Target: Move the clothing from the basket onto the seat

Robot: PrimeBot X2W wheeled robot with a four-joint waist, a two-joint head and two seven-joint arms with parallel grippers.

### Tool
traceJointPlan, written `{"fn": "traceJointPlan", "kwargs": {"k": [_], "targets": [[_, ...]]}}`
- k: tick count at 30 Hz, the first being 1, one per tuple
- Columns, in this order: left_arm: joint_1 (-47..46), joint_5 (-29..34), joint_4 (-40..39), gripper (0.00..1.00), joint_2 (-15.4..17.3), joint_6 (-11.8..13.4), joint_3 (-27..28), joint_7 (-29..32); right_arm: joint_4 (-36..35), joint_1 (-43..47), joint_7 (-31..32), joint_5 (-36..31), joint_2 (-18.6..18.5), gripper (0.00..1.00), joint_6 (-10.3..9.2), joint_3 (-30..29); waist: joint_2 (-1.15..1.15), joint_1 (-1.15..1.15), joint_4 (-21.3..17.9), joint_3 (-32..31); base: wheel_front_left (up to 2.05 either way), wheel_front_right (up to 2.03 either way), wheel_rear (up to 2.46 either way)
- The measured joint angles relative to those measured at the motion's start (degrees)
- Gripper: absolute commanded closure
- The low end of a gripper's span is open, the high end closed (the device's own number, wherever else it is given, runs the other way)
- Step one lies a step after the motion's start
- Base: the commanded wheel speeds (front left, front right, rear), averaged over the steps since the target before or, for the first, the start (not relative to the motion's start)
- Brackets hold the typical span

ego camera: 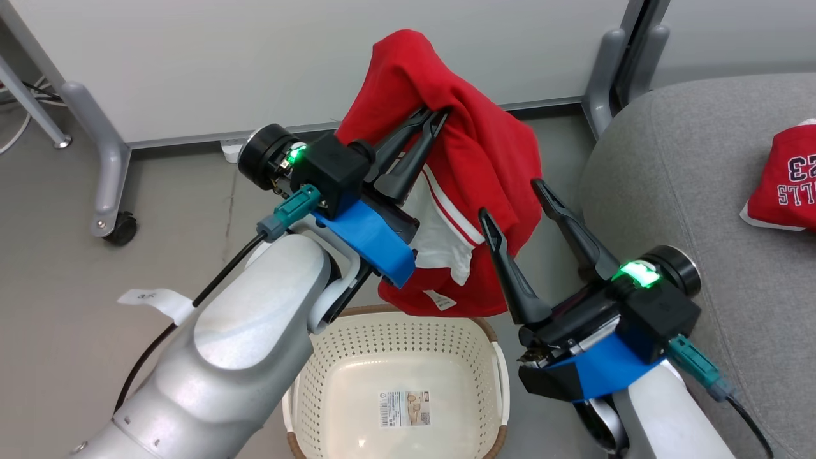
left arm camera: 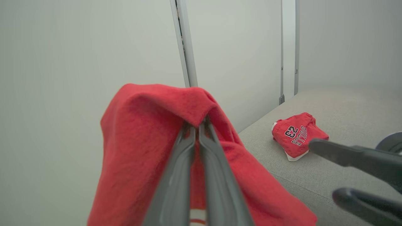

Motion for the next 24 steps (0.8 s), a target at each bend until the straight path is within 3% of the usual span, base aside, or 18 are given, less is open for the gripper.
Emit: {"fn": "traceJointPlan", "kwargs": {"k": [18,19,20,21,24], "targets": [[-1.21,0.32,0.52,1.0,-2.36,-0.1,-2.54,-0.79,18.94,-11.2,0.0,2.45,0.0,0.0,-0.01,2.1,0.0,0.0,2.5,1.82,0.0,0.0,0.0],[-1.24,0.32,0.57,1.0,-2.45,-0.1,-2.66,-0.92,19.4,-11.46,0.0,2.8,0.0,0.33,-0.01,2.15,0.0,0.0,2.58,1.84,0.0,0.0,0.0],[-1.29,0.32,0.64,1.0,-2.47,-0.11,-2.77,-0.96,19.65,-11.67,0.0,3.11,0.0,0.88,-0.01,2.19,0.0,0.0,2.63,1.85,0.0,0.0,0.0],[-1.31,0.32,0.71,1.0,-2.47,-0.12,-2.83,-1.03,19.92,-11.8,0.0,3.21,0.0,1.0,-0.01,2.22,0.0,0.0,2.63,1.85,0.0,0.0,0.0],[-1.34,0.27,0.83,1.0,-2.5,-0.19,-3.01,-1.16,20.29,-12.01,0.0,3.53,0.0,1.0,-0.01,2.24,0.0,0.0,2.63,1.82,0.0,0.0,0.0]]}}
